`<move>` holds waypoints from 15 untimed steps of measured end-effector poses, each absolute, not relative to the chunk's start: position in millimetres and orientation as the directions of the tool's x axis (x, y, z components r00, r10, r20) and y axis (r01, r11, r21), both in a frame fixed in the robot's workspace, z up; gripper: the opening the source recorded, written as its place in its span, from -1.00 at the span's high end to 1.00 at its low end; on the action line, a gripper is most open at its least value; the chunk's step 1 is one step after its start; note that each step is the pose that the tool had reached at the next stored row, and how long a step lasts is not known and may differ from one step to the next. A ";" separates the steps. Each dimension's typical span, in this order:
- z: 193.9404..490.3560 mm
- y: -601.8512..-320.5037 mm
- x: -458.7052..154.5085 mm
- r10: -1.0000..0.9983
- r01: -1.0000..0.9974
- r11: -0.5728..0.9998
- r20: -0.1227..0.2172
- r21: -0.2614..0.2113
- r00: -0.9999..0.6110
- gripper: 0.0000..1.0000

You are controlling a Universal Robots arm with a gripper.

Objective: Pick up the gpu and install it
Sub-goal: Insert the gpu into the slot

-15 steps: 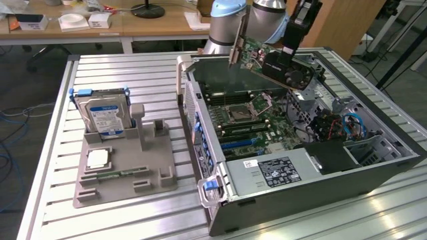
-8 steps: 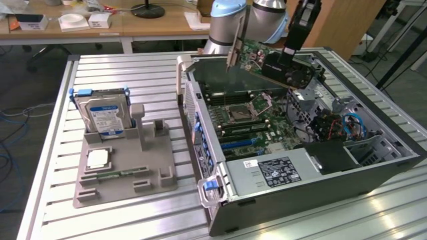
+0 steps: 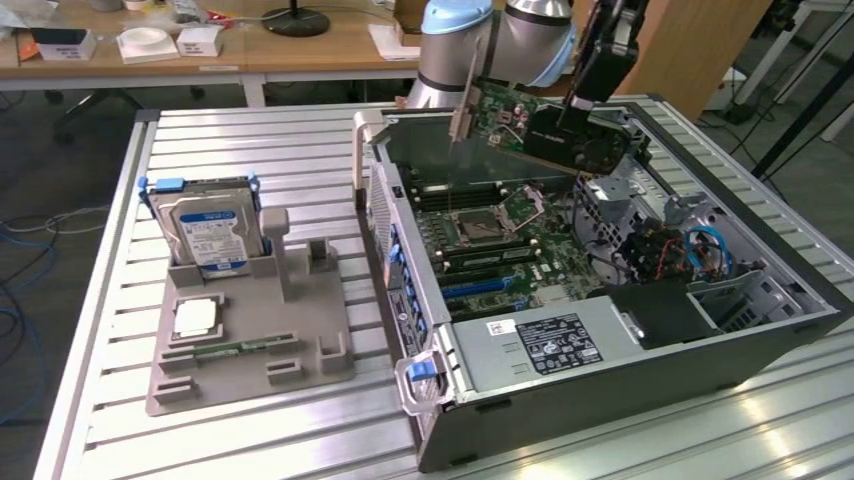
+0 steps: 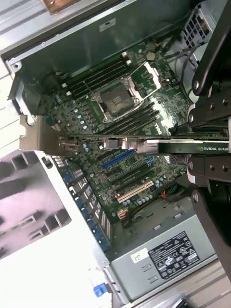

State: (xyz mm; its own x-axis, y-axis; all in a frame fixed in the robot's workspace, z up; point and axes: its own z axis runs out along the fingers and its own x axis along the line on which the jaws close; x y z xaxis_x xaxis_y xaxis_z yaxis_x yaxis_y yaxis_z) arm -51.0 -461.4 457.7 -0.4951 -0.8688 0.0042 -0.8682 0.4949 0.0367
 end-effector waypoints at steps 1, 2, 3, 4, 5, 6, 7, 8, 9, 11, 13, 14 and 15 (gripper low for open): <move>457.7 -461.4 -51.0 -0.878 -0.877 0.479 0.004 0.037 -0.479 0.48; 457.7 -461.5 -51.0 -0.886 -0.886 0.463 0.005 0.036 -0.463 0.48; 457.7 -461.4 -51.0 -0.895 -0.894 0.446 0.005 0.036 -0.446 0.48; 457.7 -461.4 -51.0 -0.903 -0.902 0.430 0.005 0.036 -0.430 0.48; 457.7 -461.4 -51.0 -0.910 -0.910 0.414 0.005 0.036 -0.414 0.48; 457.7 -461.4 -51.0 -0.917 -0.917 0.398 0.005 0.036 -0.398 0.48; 457.7 -461.4 -51.0 -0.924 -0.924 0.382 0.005 0.036 -0.382 0.48; 457.7 -461.4 -51.0 -0.931 -0.930 0.365 0.005 0.036 -0.365 0.48; 457.7 -461.4 -51.0 -0.937 -0.937 0.348 0.005 0.036 -0.348 0.48; 457.8 -461.4 -51.0 -0.949 -0.949 0.314 0.006 0.036 -0.314 0.48; 457.7 -461.4 -51.0 -0.961 -0.960 0.278 0.006 0.036 -0.278 0.48; 457.7 -461.4 -51.0 -0.965 -0.965 0.261 0.006 0.036 -0.261 0.48; 457.7 -461.4 -51.0 -0.970 -0.969 0.244 0.006 0.036 -0.244 0.48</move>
